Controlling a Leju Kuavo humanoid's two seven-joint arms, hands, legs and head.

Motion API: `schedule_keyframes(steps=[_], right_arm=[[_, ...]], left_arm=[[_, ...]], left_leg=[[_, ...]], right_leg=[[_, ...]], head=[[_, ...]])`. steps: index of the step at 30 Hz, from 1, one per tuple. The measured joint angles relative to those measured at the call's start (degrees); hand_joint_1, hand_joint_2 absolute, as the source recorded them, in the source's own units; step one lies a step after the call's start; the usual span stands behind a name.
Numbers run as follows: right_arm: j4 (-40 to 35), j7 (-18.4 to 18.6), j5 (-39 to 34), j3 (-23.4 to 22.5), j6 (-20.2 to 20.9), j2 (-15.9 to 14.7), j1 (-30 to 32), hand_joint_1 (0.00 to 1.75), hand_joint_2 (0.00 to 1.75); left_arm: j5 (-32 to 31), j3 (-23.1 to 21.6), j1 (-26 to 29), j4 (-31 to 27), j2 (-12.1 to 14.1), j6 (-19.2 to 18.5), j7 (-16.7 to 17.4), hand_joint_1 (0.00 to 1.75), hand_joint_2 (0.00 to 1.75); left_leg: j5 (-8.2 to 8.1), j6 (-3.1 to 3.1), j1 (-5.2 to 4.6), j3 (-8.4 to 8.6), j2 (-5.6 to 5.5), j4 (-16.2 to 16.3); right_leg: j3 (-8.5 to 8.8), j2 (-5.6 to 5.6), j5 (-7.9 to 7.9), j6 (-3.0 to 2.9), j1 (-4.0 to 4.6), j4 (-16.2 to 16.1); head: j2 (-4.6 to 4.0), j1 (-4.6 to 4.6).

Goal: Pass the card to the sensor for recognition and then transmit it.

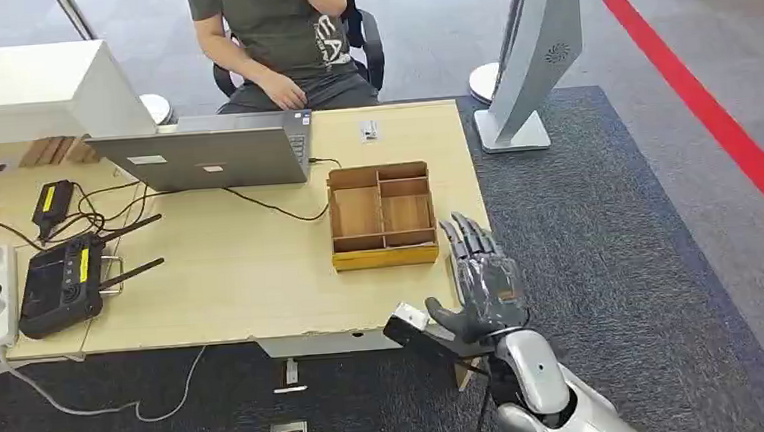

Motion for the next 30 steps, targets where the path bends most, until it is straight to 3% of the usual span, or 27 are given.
schedule_keyframes(steps=[13,30], right_arm=[[7.51,0.17,9.48,-0.20,2.25,3.89,-5.10,0.00,1.75],[15.56,0.41,12.48,-0.89,6.16,7.69,-8.07,0.00,1.75]], left_arm=[[-1.49,-0.46,0.00,-0.02,-0.07,-0.85,-0.35,0.00,0.00],[-2.47,-1.90,-0.03,-0.02,-0.07,-2.21,-0.96,0.00,0.00]], left_leg=[[0.01,0.00,0.01,0.00,0.00,0.00],[0.01,-0.01,0.02,0.00,0.00,0.00]], right_leg=[[0.00,0.00,0.00,0.00,0.01,0.01],[0.00,0.00,0.00,0.00,0.02,0.01]], head=[[-0.02,0.00],[-0.02,0.00]])
